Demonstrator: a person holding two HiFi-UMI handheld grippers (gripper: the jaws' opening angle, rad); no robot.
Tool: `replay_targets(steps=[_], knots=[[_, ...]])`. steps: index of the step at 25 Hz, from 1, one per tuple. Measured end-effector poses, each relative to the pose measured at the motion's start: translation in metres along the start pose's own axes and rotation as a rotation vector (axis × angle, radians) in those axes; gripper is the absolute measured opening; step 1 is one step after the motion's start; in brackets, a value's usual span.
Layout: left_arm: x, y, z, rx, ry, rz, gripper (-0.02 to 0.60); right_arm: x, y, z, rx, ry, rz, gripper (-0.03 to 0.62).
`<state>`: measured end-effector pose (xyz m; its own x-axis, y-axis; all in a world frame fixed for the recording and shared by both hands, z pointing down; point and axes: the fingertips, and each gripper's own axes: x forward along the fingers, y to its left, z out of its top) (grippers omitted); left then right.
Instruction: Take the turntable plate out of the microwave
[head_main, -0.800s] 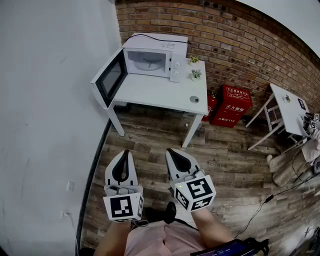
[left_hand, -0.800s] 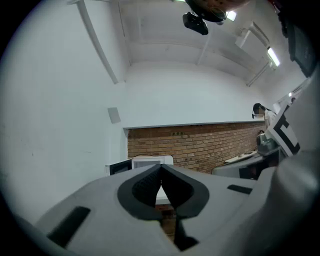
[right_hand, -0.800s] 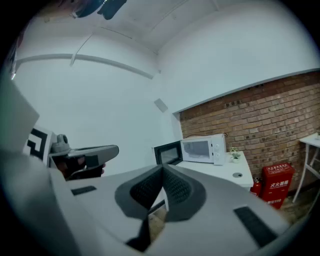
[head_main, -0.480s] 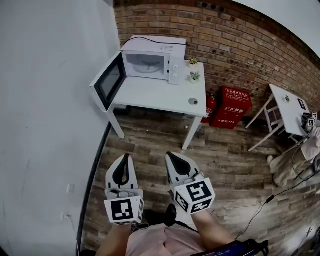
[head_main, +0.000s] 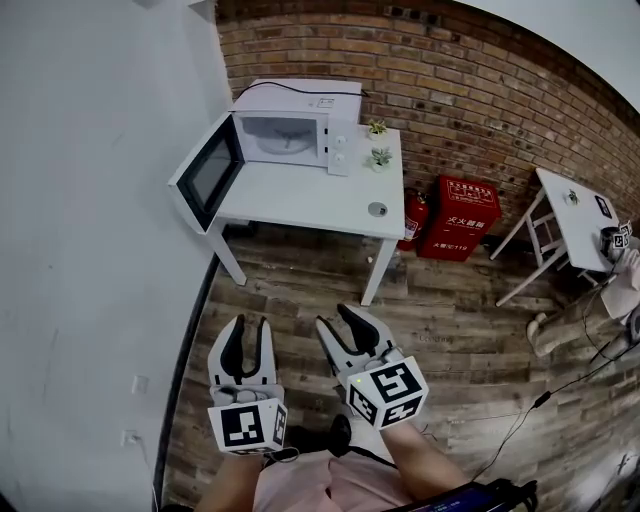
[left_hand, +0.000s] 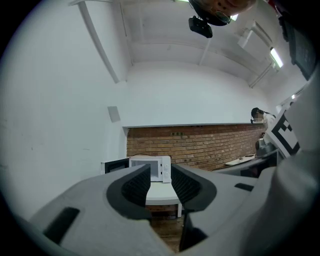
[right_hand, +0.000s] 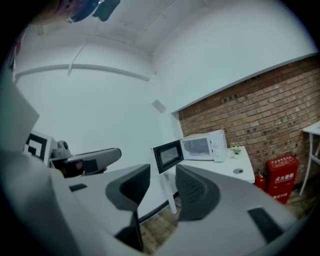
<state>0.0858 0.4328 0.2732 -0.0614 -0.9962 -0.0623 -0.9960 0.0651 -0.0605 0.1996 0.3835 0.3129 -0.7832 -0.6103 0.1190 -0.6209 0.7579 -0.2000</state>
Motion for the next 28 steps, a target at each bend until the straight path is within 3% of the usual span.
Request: replay_targets(steps=[13, 23, 28], knots=[[0.035, 0.010, -0.023, 0.009, 0.046, 0.038, 0.130, 0.042, -0.036, -0.004, 0.011, 0.019, -0.001, 0.136], [0.136, 0.078, -0.069, -0.029, 0.086, -0.011, 0.133, 0.159, -0.071, -0.017, 0.024, 0.060, -0.069, 0.121], [0.197, 0.119, -0.071, -0.044, 0.079, -0.053, 0.133, 0.229, -0.085, -0.005, 0.035, 0.063, -0.106, 0.118]])
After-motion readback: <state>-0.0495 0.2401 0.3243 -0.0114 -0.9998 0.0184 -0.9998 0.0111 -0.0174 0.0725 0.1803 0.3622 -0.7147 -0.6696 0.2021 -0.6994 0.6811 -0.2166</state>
